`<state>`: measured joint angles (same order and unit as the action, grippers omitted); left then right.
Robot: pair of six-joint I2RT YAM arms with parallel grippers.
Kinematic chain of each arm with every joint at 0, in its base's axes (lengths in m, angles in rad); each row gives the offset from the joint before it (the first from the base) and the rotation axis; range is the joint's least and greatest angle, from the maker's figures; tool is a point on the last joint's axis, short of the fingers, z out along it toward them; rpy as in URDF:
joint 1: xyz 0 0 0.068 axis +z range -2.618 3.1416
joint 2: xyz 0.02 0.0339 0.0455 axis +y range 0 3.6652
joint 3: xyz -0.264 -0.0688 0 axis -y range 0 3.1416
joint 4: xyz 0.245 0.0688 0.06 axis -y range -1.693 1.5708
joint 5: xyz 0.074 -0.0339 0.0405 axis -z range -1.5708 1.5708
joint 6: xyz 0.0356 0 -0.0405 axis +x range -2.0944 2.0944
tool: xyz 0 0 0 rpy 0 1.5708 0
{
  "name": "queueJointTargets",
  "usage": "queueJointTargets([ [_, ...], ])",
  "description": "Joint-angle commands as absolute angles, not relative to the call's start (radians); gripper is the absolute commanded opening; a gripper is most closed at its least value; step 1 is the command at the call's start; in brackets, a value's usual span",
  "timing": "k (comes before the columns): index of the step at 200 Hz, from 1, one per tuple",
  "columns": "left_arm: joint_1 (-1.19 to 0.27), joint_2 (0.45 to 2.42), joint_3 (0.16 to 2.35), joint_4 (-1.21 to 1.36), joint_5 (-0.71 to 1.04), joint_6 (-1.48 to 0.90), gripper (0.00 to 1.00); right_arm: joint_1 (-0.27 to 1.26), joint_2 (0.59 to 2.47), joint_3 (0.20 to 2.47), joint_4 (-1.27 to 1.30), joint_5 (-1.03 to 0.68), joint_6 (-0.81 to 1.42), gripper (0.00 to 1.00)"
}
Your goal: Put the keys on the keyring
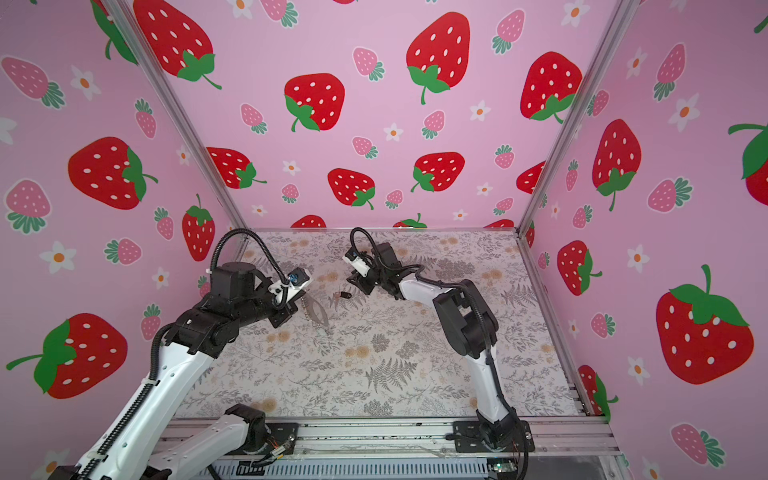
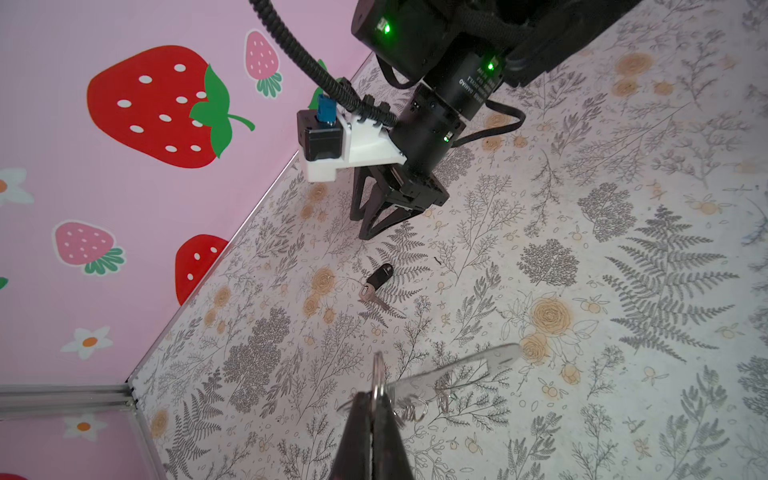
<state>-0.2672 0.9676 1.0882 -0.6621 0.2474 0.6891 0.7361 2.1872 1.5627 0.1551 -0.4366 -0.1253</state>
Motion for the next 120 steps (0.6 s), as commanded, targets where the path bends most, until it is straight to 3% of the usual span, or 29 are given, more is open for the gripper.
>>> queueJointTargets([
  [1,-0.244,0.967,1.092,-0.675,0.289,0.713,0.0,0.761,2.239,1.619,0.072,-0.421,-0.046,0.34],
  [69,-0.23,1.002,1.104,-0.645,0.343,0.717,0.0,0.84,2.364,1.766,0.007,-0.217,0.146,0.38],
  [120,-0.231,0.97,1.062,-0.579,0.354,0.764,0.0,0.886,2.4,1.853,-0.093,-0.069,0.126,0.39],
])
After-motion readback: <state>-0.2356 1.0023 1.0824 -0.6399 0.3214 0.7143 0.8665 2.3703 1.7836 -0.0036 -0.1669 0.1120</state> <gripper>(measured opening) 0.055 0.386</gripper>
